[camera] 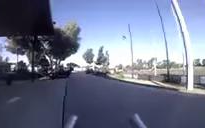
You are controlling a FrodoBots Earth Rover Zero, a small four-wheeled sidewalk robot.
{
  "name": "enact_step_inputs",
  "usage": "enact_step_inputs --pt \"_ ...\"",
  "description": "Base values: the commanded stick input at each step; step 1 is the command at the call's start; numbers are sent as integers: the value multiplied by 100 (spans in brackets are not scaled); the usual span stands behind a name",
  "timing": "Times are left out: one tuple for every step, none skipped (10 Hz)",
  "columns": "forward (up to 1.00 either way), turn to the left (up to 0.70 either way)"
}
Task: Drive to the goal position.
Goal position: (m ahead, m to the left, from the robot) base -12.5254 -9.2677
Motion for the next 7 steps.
enact_step_inputs --pt "100 27" --pt "100 27" --pt "100 0" --pt "100 0" --pt "100 0" --pt "100 0" --pt "100 0"
